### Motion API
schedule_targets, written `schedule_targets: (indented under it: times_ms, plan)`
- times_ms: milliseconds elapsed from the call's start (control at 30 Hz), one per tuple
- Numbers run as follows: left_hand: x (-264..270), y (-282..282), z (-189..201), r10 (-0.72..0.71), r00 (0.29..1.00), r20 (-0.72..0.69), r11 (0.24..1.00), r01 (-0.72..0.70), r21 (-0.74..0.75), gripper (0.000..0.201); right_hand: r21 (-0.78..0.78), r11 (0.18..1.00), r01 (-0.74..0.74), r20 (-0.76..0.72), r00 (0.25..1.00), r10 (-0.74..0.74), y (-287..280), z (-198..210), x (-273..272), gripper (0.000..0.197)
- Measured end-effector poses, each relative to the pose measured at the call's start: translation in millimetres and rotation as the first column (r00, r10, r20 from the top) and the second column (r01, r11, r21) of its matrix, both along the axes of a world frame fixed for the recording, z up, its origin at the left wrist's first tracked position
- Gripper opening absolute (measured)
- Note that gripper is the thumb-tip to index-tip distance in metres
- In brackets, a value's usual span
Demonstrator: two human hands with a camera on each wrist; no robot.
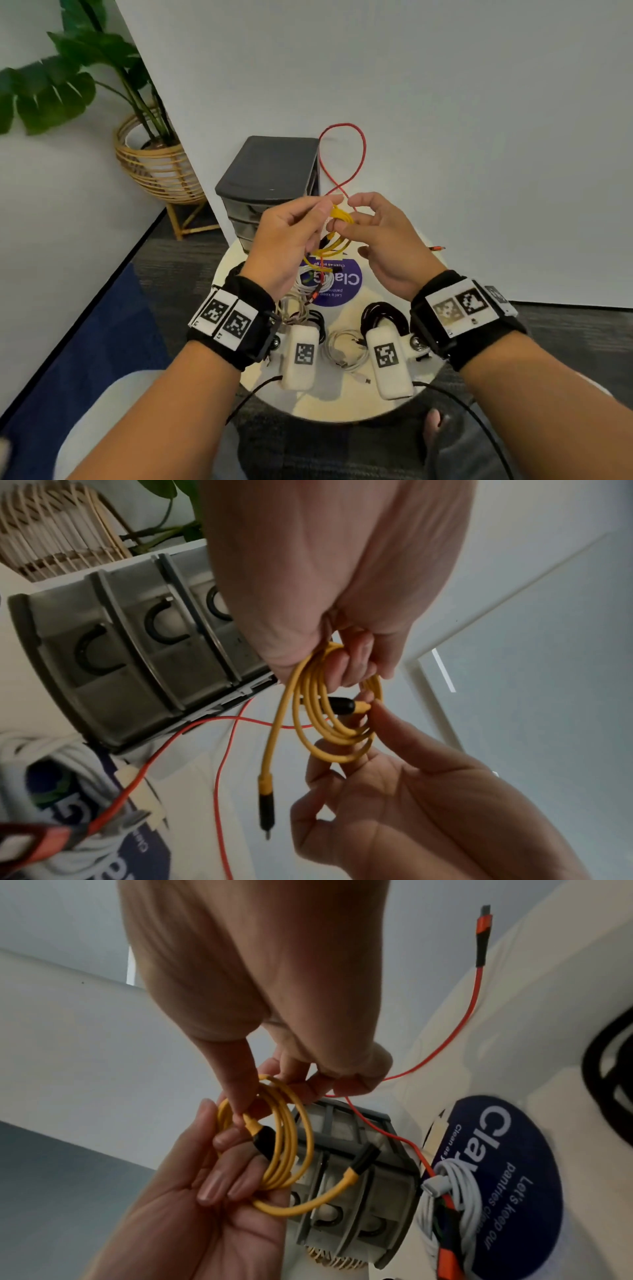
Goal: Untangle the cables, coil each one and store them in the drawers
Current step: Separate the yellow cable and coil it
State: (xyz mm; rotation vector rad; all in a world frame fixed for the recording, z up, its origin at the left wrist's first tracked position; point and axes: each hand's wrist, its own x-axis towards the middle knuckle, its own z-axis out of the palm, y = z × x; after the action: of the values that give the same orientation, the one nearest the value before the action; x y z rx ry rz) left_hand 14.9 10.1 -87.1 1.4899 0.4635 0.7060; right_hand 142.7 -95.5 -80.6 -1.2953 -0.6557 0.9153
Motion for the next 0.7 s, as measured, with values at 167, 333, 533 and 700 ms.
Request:
schedule_targets:
  times_ms: [167, 333, 533, 700]
  plan:
    - [11.3, 14.4, -2.1, -0.045, 0.999, 0.009, 0.997, 0.045, -0.068, 0.027, 0.061, 0.994, -0.092, -0.204, 0.974, 0.102, 14.0, -9.9, 13.4, 0.033]
    - [17.7, 23.7, 2.9, -0.032, 0.998, 0.049, 0.999, 0.033, -0.033, 0.027, 0.211, 0.972, -0.1, -0.387, 0.905, 0.177, 24.7, -17.8, 17.9, 0.043]
    - [20.6, 27.8, -0.1, -0.046, 0.999, -0.002, 0.998, 0.046, 0.044, 0.027, 0.303, 0.942, -0.147, -0.465, 0.84, 0.28, 24.7, -23.7, 20.7, 0.046]
    - [21.0, 20.7, 2.3, -0.14, 0.99, 0.017, 0.984, 0.137, 0.112, 0.027, 0.4, 0.888, -0.226, -0.44, 0.803, 0.403, 17.5, -18.7, 26.6, 0.044]
